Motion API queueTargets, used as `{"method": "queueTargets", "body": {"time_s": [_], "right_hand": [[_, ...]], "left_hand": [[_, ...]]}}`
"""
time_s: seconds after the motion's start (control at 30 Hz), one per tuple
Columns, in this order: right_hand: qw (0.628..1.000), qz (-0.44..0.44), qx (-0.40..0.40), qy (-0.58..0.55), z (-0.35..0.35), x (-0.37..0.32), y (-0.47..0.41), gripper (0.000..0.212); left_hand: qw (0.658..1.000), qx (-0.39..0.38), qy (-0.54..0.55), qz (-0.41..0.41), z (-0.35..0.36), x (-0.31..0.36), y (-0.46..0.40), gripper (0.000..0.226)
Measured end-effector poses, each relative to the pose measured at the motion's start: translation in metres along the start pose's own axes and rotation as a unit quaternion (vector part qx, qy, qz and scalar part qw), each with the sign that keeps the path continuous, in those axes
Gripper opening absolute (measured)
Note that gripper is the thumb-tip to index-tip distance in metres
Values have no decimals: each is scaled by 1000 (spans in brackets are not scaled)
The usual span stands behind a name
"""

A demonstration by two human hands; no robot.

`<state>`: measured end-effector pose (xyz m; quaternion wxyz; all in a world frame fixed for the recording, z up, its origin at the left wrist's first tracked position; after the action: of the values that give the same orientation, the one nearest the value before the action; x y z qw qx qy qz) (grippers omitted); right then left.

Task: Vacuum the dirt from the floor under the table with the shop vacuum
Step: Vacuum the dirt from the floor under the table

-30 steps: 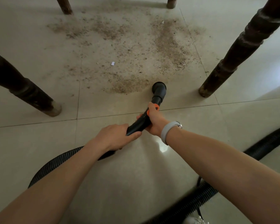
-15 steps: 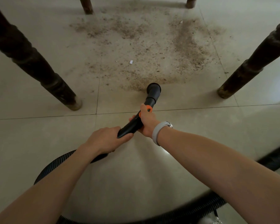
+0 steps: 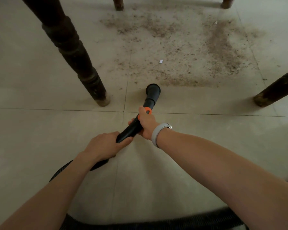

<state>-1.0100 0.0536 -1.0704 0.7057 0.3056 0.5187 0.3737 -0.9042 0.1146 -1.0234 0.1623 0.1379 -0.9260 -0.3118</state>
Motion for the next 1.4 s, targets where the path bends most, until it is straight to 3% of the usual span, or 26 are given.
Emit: {"method": "queueTargets", "body": {"time_s": [0.33, 0.53, 0.77, 1.07, 1.4], "right_hand": [[996, 29, -60, 65, 72, 30, -2, 27], [990, 55, -85, 100, 83, 64, 3, 28], [983, 74, -111, 129, 81, 70, 7, 36], [984, 75, -102, 126, 76, 21, -5, 33], [989, 76, -81, 101, 73, 75, 17, 32]], "left_hand": [[995, 48, 30, -79, -6, -68, 19, 50], [992, 40, 31, -116, 6, -87, 49, 48], [988, 3, 96, -122, 17, -81, 55, 45], [986, 38, 107, -120, -10, -44, 27, 51], [978, -12, 165, -129, 16, -62, 52, 49]]}}
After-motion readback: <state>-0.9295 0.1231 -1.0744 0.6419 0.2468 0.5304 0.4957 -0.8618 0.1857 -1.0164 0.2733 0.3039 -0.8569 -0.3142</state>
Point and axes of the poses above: each hand's wrist, its own y-axis away from the middle knuckle, its own z-axis out of the palm, x = y × z, the point moved 10 cm from there along -y, towards the middle knuckle, and after that the axes turned 3 degrees about -z, right-handed, at the moved point
